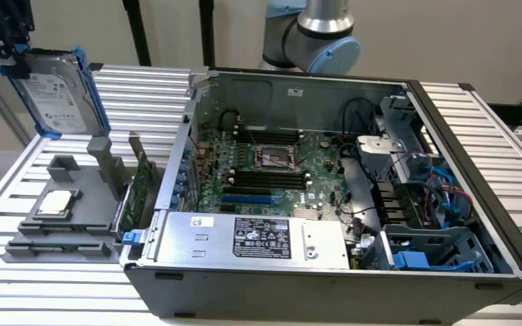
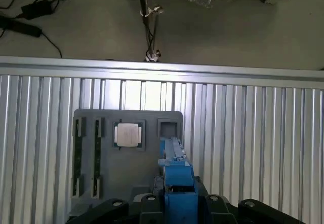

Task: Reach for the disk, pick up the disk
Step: 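Pick up the disk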

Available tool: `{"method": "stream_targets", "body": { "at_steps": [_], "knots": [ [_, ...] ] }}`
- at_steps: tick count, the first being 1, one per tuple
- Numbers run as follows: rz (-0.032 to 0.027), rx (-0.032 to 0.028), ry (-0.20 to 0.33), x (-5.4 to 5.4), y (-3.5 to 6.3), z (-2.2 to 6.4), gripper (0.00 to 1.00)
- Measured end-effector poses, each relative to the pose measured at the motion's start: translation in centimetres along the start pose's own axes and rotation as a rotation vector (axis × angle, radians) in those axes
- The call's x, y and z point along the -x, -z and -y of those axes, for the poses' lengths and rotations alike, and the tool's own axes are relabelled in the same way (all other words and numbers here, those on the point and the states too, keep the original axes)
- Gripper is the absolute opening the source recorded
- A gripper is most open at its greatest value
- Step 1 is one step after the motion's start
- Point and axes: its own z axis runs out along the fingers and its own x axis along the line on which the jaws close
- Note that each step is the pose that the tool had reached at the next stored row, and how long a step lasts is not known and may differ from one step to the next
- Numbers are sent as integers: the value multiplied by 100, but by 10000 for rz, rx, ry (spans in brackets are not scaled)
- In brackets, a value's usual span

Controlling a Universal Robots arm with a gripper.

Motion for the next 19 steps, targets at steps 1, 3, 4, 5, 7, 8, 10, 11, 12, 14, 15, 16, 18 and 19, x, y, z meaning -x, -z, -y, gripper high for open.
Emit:
{"method": "stream_targets", "body": {
  "at_steps": [1,3,4,5,7,8,10,11,12,14,15,16,18,19],
  "knots": [
    [3,-1,1,-10,46,34,33],
    [8,0,2,-30,138,103,33],
    [12,-2,3,-40,184,137,33],
    [14,-1,3,-50,231,172,33],
    [21,-2,5,-70,326,247,33],
    [25,-1,6,-80,372,285,33],
    [36,-2,5,-100,465,370,33],
    [45,-1,6,-111,504,413,33],
    [55,-3,6,-122,543,458,33],
    [72,-2,6,-145,619,547,33],
    [82,-4,7,-157,653,592,33],
    [91,-3,7,-168,682,636,33],
    [109,-5,8,-193,731,724,33],
    [118,-6,8,-204,751,769,33]
  ]
}}
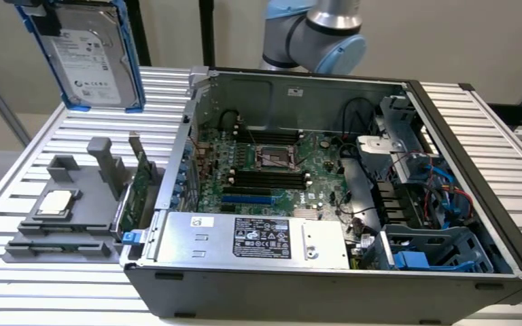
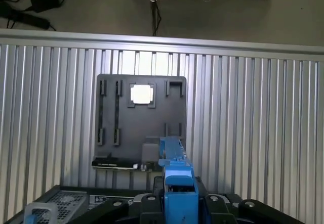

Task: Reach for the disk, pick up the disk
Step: 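Pick up the disk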

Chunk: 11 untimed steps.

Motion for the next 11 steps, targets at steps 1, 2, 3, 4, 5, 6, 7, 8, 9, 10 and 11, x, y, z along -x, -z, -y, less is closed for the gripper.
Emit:
{"method": "stream_targets", "body": {
  "at_steps": [1,2,3,4,5,6,7,8,9,10,11],
  "knots": [
    [9,0,1,-12,18,46,33],
    [16,1,1,-22,33,87,33],
    [32,0,1,-45,62,178,33],
    [38,0,1,-57,74,223,33],
    [42,0,2,-70,86,267,33],
    [47,-1,2,-84,96,313,33],
    [51,-1,1,-97,106,357,33],
    [54,-1,1,-111,116,401,33],
    [56,0,2,-126,125,447,33],
    [59,0,2,-141,133,491,33],
    [61,-1,2,-156,140,535,33]
  ]
}}
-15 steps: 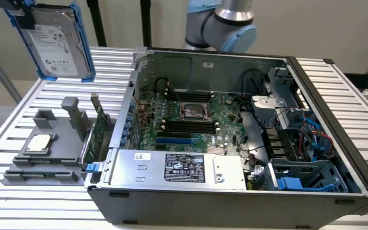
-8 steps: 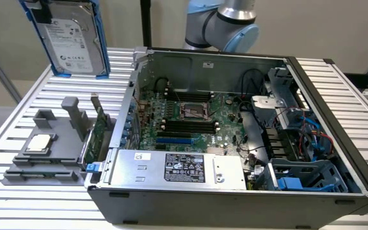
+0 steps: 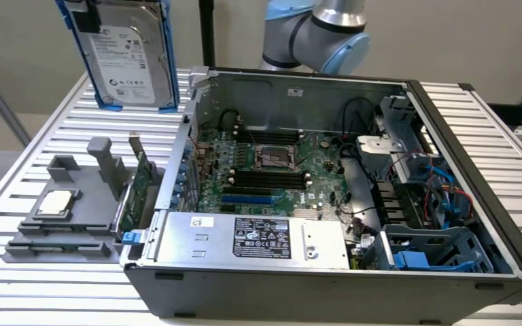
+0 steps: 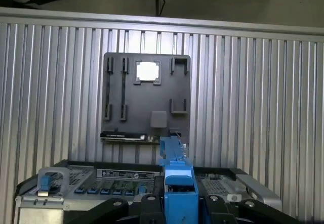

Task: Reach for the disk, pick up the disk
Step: 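Pick up the disk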

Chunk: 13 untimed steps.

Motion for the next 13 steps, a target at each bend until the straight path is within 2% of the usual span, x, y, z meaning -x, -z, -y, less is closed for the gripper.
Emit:
{"method": "stream_targets", "body": {
  "at_steps": [13],
  "knots": [
    [32,0,1,-204,50,586,33]
  ]
}}
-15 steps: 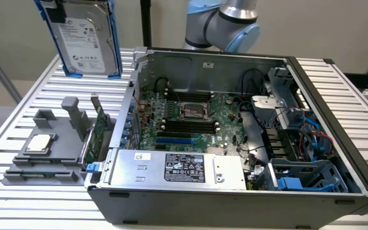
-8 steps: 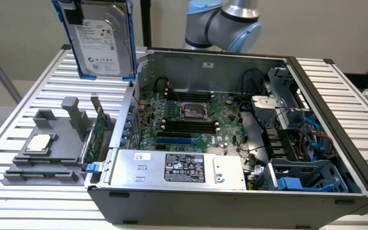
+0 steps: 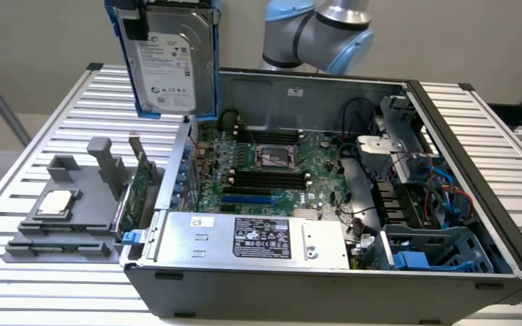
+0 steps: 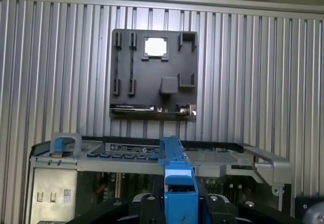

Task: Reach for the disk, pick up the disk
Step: 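Pick up the disk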

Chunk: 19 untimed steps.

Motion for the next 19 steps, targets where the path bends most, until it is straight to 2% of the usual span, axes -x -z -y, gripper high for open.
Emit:
{"method": "stream_targets", "body": {
  "at_steps": [19],
  "knots": [
    [23,-1,1,-314,51,855,33]
  ]
}}
